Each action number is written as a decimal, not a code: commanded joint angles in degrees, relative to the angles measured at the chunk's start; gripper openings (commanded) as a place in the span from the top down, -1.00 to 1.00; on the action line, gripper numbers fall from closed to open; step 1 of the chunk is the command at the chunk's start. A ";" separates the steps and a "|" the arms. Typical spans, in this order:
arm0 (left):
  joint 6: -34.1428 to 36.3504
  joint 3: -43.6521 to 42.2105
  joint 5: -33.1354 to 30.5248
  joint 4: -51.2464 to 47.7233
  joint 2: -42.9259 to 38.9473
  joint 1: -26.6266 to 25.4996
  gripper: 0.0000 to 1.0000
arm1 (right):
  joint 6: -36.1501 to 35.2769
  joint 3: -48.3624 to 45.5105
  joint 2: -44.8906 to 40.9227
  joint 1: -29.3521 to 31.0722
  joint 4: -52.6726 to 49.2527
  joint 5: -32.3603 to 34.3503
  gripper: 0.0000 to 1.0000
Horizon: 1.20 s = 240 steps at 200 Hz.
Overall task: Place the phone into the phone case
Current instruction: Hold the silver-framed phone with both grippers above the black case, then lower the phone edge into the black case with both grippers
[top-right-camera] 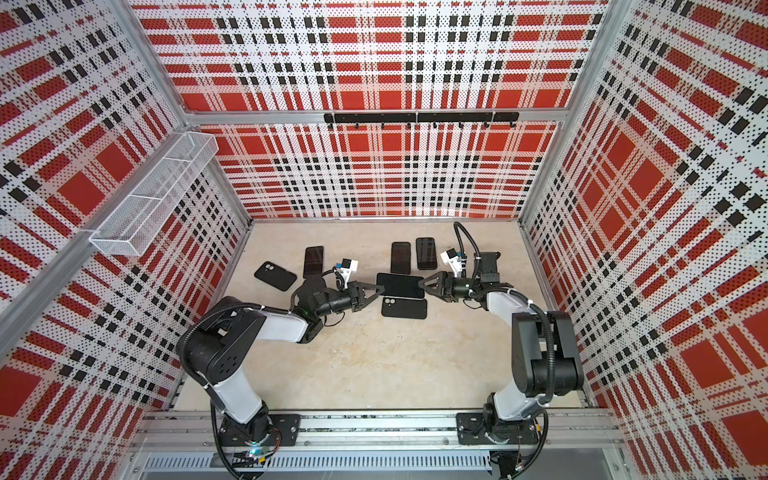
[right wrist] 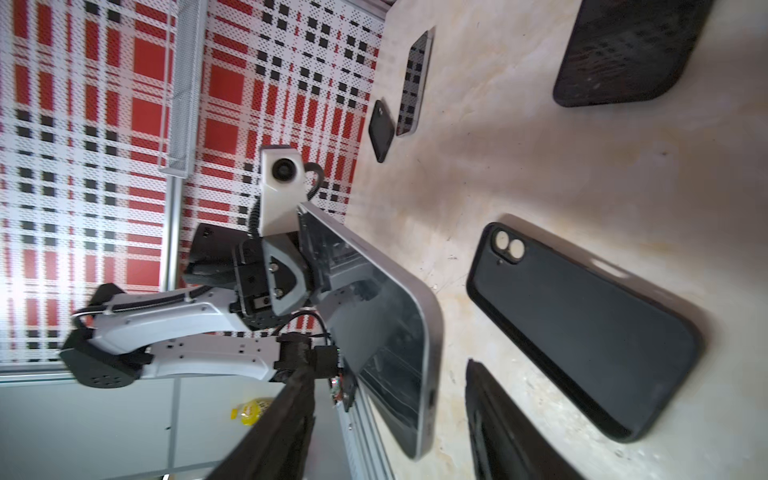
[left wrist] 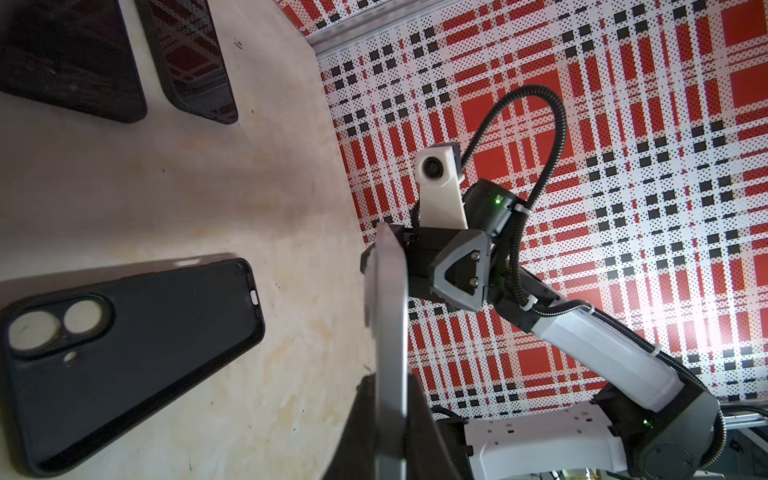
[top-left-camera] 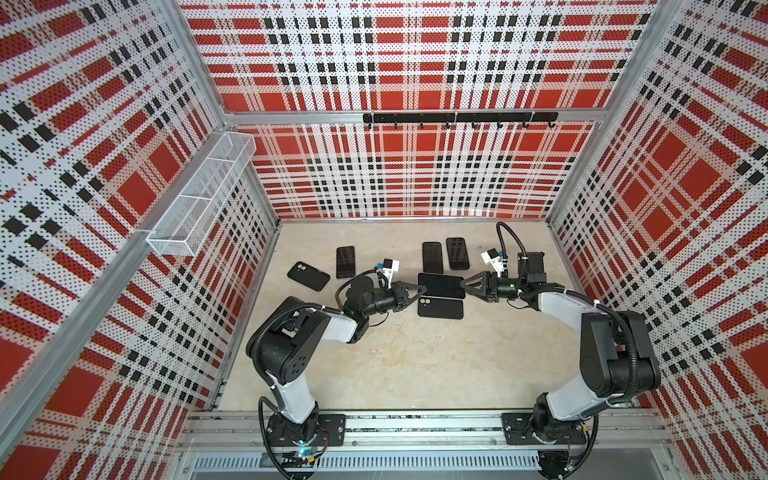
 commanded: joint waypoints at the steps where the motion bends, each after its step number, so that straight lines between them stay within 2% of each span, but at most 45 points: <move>1: -1.53 1.03 -0.06 6.01 1.26 -0.51 1.00 | 2.91 0.37 1.06 0.51 4.89 -5.15 0.01; 14: -1.80 1.56 0.46 6.34 2.44 -0.52 1.00 | 3.74 0.49 1.50 1.03 5.90 -6.27 0.17; 44: -4.66 2.09 1.65 10.87 5.72 -0.38 1.00 | 4.83 0.75 0.92 1.36 6.87 -7.31 0.37; 70: -6.08 2.88 2.52 12.76 8.49 -0.85 0.99 | 9.17 0.49 0.37 1.56 11.91 -8.55 0.52; 98: -6.72 2.85 2.73 13.55 9.97 -0.41 0.78 | 10.52 0.75 -0.44 1.65 13.28 -8.88 0.87; 133: -4.87 1.89 3.13 11.44 7.74 2.33 0.38 | 10.91 1.54 -2.01 0.90 13.03 -8.88 0.97; 157: 1.06 2.47 2.28 1.90 3.87 4.02 0.04 | 10.35 1.69 -3.79 -1.88 11.22 -7.57 1.00; 178: 8.88 4.40 0.14 -10.88 0.58 4.66 -0.29 | 5.38 2.43 -5.12 -4.15 4.30 -5.25 1.00; 201: 15.97 7.49 -3.40 -24.16 -0.48 4.05 -0.31 | -6.84 5.56 -4.84 -4.37 -12.27 -0.22 1.00; 218: 19.48 9.51 -6.30 -31.07 -0.01 2.66 -0.31 | -7.01 3.96 -5.18 -4.41 -12.76 2.54 1.00; 240: 20.89 10.78 -8.94 -34.13 1.37 1.38 -0.26 | -6.31 1.90 -4.60 -4.39 -11.47 4.88 1.00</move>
